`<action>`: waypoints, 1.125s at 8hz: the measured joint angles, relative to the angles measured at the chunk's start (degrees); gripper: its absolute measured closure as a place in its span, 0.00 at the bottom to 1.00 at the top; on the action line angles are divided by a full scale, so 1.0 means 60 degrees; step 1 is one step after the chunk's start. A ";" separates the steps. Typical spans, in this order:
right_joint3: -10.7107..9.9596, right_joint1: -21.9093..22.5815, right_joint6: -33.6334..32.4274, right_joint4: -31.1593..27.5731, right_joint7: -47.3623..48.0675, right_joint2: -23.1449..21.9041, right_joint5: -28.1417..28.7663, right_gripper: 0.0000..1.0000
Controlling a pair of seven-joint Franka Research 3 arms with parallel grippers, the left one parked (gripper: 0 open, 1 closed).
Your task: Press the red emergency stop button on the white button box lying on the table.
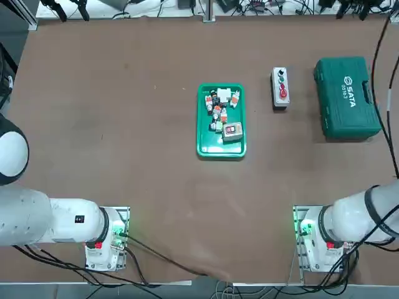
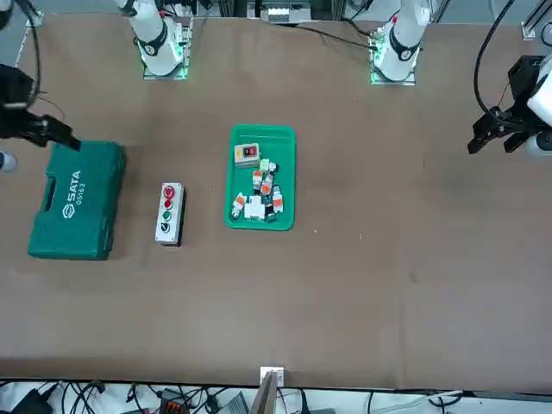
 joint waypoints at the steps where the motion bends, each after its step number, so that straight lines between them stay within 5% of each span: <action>1: 0.0041 -0.0016 0.0190 -0.0100 -0.0103 -0.0073 0.0000 0.00; 5: 0.0187 0.0256 0.1180 -0.2213 -0.0141 -0.1771 -0.0189 0.00; 9: 0.0150 0.0231 0.0468 -0.2152 -0.0156 -0.1933 -0.0347 0.00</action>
